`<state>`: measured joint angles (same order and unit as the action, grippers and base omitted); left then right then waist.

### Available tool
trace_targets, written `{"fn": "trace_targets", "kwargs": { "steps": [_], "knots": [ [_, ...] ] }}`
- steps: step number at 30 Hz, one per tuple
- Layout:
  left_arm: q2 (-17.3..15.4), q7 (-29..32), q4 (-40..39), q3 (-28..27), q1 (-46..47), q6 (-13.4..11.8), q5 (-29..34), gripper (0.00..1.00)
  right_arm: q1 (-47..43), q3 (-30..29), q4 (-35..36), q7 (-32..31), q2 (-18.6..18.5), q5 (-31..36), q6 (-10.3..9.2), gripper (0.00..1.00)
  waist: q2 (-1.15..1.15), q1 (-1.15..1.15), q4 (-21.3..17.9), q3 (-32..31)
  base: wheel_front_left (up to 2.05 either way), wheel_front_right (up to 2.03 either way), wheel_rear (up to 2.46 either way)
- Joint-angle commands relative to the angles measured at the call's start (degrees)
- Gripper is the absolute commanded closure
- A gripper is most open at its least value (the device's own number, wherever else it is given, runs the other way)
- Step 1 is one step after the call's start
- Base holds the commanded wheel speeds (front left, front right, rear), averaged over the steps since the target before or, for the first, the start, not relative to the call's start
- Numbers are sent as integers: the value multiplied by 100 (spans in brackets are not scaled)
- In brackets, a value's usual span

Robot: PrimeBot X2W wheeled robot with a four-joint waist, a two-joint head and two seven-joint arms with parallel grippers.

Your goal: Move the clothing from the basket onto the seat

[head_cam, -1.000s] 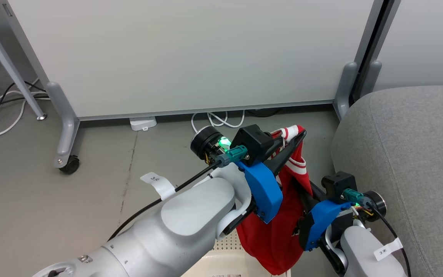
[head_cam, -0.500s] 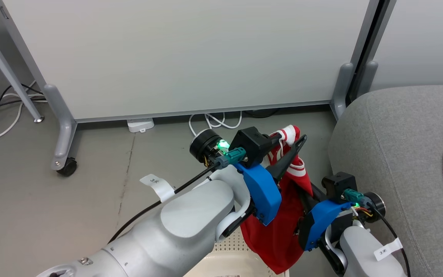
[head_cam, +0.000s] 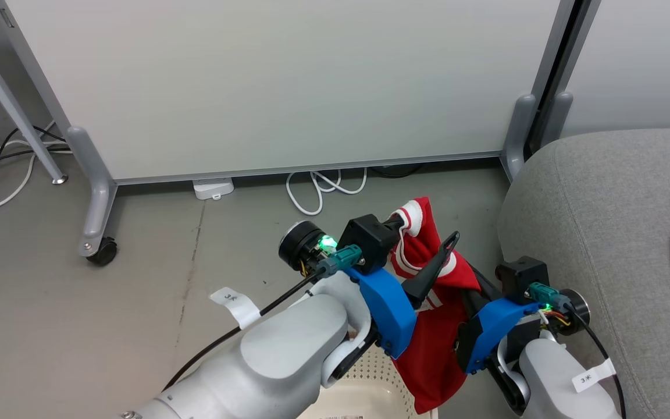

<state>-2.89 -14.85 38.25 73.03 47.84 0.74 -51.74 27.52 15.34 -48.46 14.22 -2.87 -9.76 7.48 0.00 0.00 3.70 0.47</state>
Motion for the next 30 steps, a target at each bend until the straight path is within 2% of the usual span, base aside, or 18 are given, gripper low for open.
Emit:
{"fn": "trace_targets", "kwargs": {
  "steps": [1, 5, 10, 21, 30],
  "knots": [
    [0, -35, 19, -64, -114, -31, 70, 0, 75, -43, -5, 45, -3, -16, 3, 100, 0, 0, 1, 0, 0, 0, 0],
    [-36, -37, -70, -234, -264, -130, 328, 0, 62, -129, -1, 66, -3, 0, 3, 100, 0, 0, 8, 5, 0, 0, 0],
    [-246, -39, -471, -755, -765, -185, 842, 0, 19, -197, 27, 69, -3, 14, 3, 100, 0, 0, -5, 7, 0, 0, 0],
    [-716, -35, -1450, -2022, -2158, -107, 2021, 0, -42, -327, 84, 97, -3, 68, 3, 100, 0, 0, -4, 22, 0, 0, 0],
    [-900, -36, -1893, -3049, -3236, -16, 2905, 0, -80, -350, 100, 101, -3, 115, 3, 100, 0, 0, -17, -25, 0, 0, 0]
  ]
}}
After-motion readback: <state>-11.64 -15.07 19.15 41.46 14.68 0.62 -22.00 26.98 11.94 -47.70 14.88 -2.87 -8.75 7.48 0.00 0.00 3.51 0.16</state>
